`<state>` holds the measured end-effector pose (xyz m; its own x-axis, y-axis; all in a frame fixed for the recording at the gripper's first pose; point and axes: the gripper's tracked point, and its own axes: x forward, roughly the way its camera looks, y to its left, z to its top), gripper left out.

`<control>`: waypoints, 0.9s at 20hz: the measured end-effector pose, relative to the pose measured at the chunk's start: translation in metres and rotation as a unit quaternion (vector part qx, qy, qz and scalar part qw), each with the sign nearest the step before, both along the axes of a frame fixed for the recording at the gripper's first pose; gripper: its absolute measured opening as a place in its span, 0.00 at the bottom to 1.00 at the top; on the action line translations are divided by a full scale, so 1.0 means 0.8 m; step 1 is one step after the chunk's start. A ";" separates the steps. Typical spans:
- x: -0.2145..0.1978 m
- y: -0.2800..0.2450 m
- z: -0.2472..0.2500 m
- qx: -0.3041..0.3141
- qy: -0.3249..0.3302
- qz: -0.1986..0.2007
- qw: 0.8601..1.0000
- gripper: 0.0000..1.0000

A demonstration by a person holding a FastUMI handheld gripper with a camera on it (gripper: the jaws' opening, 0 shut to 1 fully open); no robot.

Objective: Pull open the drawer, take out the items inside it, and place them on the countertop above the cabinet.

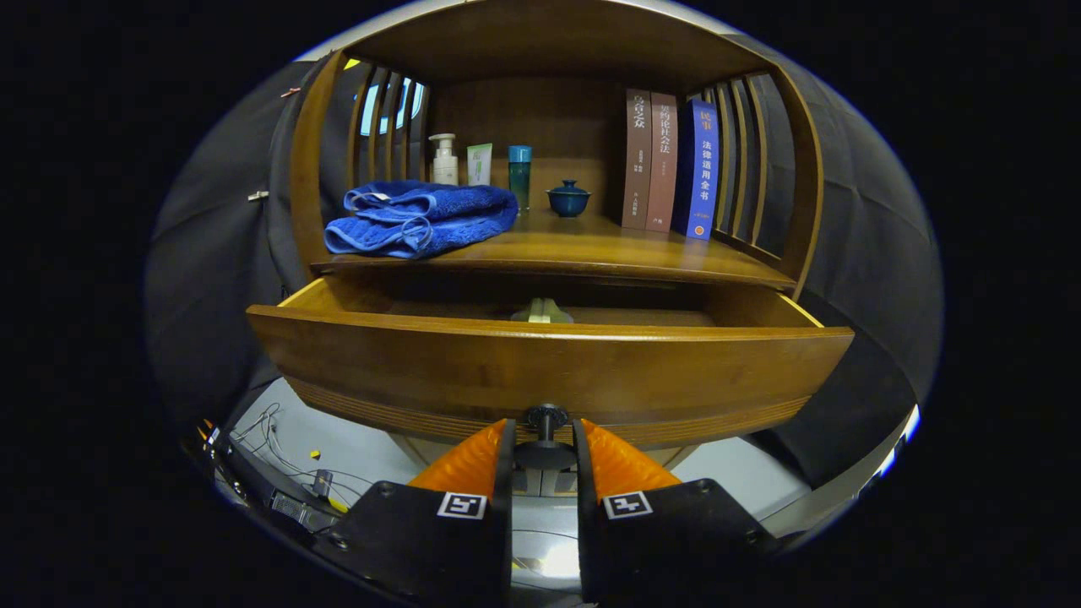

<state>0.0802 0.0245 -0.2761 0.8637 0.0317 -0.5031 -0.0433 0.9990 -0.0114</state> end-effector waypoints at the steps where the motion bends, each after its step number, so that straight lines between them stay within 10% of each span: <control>1: -0.008 -0.001 0.000 0.000 0.003 0.000 1.000 0.36; 18: -0.087 0.002 -0.007 0.004 0.026 -0.004 1.000 0.36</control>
